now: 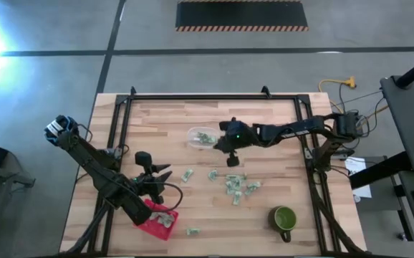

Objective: Pick and place items into bin
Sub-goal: Put the stevia packet into the transparent bin

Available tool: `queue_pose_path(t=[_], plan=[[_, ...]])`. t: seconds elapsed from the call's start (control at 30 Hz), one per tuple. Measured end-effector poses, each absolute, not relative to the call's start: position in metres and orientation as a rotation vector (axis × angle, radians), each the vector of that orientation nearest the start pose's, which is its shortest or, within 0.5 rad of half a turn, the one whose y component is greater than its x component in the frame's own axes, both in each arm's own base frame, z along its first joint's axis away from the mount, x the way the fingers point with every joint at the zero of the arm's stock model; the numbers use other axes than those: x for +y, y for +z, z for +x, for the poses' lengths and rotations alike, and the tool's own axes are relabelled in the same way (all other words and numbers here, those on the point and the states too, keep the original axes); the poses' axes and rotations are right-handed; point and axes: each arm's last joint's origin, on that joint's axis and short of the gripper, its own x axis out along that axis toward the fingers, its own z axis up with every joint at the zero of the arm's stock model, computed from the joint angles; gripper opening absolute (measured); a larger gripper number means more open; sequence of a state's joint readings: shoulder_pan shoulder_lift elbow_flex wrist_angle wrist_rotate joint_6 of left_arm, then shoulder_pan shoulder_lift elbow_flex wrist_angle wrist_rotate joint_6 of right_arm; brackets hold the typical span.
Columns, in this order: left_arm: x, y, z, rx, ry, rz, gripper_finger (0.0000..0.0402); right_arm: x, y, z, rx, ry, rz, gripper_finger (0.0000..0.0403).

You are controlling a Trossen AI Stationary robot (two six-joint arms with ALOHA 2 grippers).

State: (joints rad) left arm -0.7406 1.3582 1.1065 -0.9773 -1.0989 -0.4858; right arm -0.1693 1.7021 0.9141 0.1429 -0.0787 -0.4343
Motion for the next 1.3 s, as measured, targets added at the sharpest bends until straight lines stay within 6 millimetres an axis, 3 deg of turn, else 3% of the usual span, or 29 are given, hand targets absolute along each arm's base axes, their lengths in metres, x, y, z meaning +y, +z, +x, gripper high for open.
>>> queue_pose_path(t=[0.3,0.87,1.3], plan=[[-0.145,0.283,0.197,0.624,0.475,0.532,0.0106,-0.095,0.171,0.341,0.587,0.027,-0.261,0.0009],[-0.145,0.283,0.197,0.624,0.477,0.533,0.0106,-0.114,0.156,0.365,0.583,-0.001,-0.166,0.0012],[-0.145,0.283,0.197,0.624,0.477,0.533,0.0106,-0.119,0.157,0.362,0.594,-0.017,-0.149,0.0131]])
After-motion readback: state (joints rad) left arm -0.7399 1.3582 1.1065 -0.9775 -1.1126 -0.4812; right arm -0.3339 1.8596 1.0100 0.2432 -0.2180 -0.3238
